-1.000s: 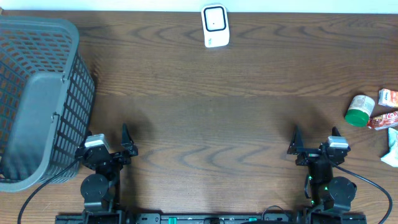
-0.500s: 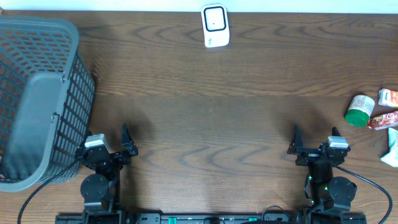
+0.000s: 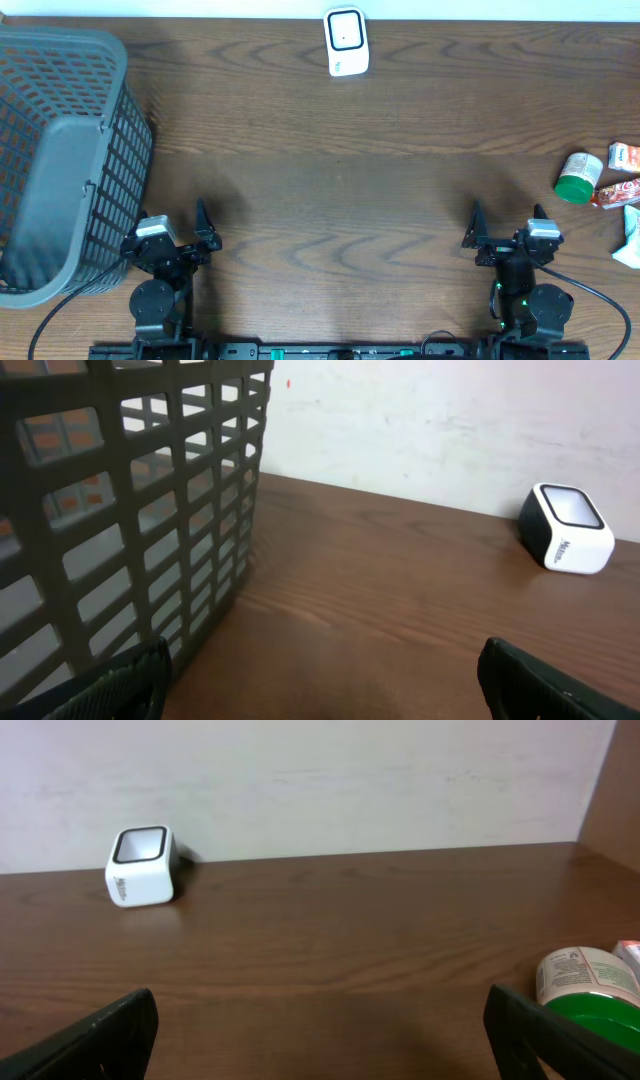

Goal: Scan the item barcode

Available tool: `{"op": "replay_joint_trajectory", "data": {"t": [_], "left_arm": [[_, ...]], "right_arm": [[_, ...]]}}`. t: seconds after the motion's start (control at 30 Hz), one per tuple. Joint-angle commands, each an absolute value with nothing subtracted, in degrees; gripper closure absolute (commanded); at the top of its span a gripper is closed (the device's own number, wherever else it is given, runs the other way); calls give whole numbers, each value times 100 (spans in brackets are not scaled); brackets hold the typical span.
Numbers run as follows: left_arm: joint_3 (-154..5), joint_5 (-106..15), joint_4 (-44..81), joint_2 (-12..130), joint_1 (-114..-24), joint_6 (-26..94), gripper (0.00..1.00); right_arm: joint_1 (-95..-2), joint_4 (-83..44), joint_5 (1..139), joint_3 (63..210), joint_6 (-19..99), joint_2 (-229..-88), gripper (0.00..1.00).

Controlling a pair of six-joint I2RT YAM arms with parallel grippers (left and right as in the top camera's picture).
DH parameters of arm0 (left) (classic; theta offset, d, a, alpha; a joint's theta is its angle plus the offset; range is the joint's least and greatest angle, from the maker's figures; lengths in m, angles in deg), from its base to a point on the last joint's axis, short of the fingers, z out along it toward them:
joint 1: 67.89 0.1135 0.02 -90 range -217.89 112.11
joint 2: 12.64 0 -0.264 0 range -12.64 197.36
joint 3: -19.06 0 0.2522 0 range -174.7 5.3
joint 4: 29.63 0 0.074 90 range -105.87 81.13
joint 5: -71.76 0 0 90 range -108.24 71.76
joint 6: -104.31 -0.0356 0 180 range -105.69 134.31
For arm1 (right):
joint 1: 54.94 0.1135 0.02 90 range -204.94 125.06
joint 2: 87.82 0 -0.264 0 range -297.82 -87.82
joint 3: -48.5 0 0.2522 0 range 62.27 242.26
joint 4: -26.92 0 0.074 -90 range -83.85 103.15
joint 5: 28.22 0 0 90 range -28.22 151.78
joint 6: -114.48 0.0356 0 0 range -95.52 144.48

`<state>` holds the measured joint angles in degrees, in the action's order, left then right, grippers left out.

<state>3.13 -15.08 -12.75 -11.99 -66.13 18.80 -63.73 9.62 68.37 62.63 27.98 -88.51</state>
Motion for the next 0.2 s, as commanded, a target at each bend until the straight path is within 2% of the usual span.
{"op": "replay_joint_trajectory", "data": {"t": [0.0,0.17], "left_arm": [[507,-1414,-1212,-1241,-6637,1847,2],[507,-1414,-1212,-1241,-6637,1847,2]], "right_arm": [[-6336,941,6822,6258,2871,-8820,1],[-6336,941,6822,6258,2871,-8820,1]]}}
